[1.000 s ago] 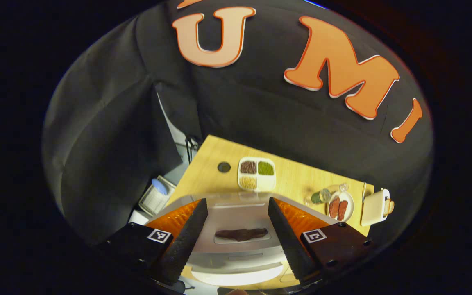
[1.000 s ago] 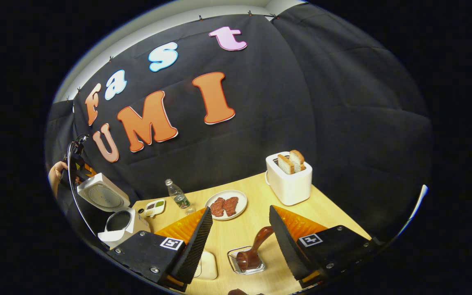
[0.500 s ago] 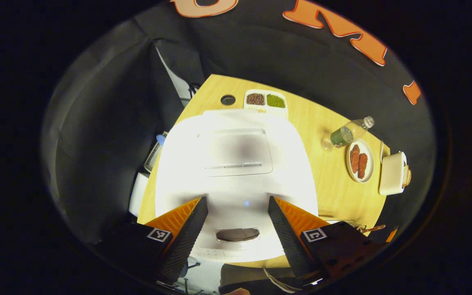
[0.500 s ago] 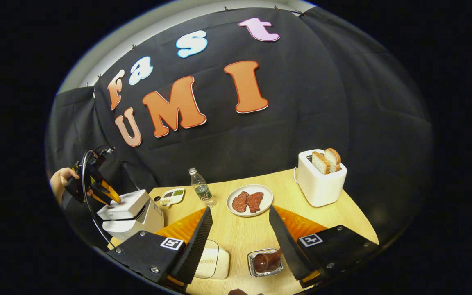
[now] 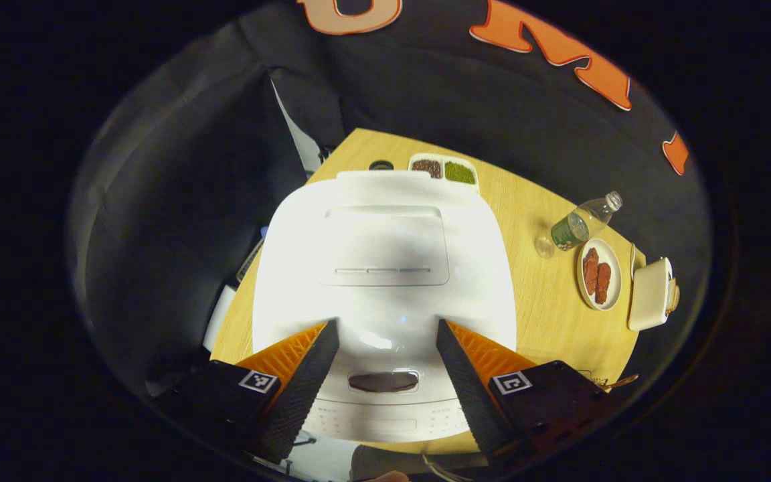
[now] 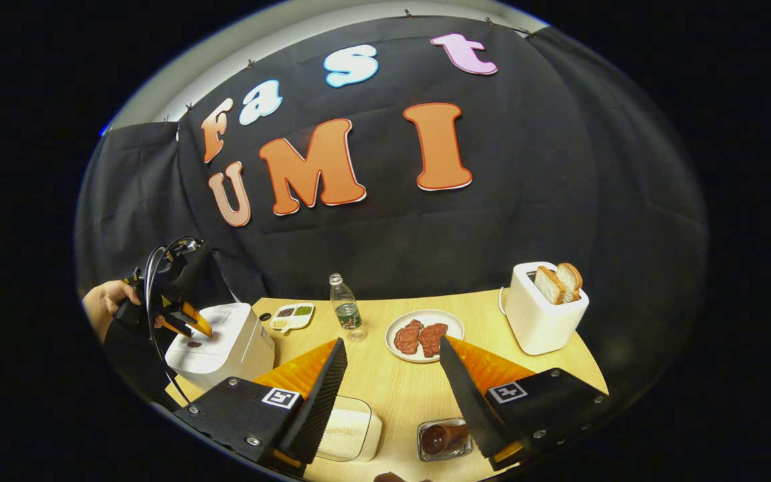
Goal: Close the left gripper, press the button to open the rice cooker; take a wooden spoon from the chopstick holder with the right hand, scoop a spoonful of rice and pour it into the rice cooker, then put the wooden spoon back into the chopstick holder.
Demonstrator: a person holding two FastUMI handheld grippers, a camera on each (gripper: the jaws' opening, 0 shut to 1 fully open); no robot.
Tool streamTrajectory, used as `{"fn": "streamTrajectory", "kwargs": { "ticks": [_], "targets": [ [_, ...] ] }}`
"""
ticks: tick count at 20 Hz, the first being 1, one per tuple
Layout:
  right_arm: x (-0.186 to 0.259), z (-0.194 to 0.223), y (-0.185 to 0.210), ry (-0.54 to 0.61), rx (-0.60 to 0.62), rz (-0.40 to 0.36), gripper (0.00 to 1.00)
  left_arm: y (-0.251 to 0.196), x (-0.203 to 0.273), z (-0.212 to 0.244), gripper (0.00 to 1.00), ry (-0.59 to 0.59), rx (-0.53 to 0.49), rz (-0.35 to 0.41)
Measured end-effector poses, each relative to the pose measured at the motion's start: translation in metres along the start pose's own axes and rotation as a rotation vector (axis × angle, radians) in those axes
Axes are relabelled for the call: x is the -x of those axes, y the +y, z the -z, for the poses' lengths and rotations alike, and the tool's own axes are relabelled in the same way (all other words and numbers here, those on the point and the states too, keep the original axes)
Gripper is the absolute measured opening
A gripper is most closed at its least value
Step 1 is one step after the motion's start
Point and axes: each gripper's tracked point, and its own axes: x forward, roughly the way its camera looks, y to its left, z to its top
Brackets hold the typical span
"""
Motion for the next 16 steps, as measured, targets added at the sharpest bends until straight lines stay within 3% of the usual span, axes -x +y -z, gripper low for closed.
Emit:
{"fn": "streamTrajectory", "kwargs": {
  "ticks": [2, 6, 10, 16],
  "targets": [
    [-0.006, -0.008, 0.016, -0.022, 0.036, -0.017, 0.87, -0.007, 0.014, -0.016, 1.0, -0.172, 0.015, 0.061],
    [-0.014, -0.037, 0.055, -0.09, 0.091, -0.074, 0.89, 0.001, 0.087, -0.038, 1.0, -0.464, 0.051, 0.11],
    [-0.014, -0.08, 0.087, -0.201, 0.139, -0.108, 0.9, 0.01, 0.167, -0.056, 0.97, -0.757, -0.017, 0.088],
    [-0.007, -0.107, 0.118, -0.281, 0.161, -0.155, 0.9, -0.004, 0.255, -0.058, 0.99, -1.019, -0.078, 0.077]
  ]
}}
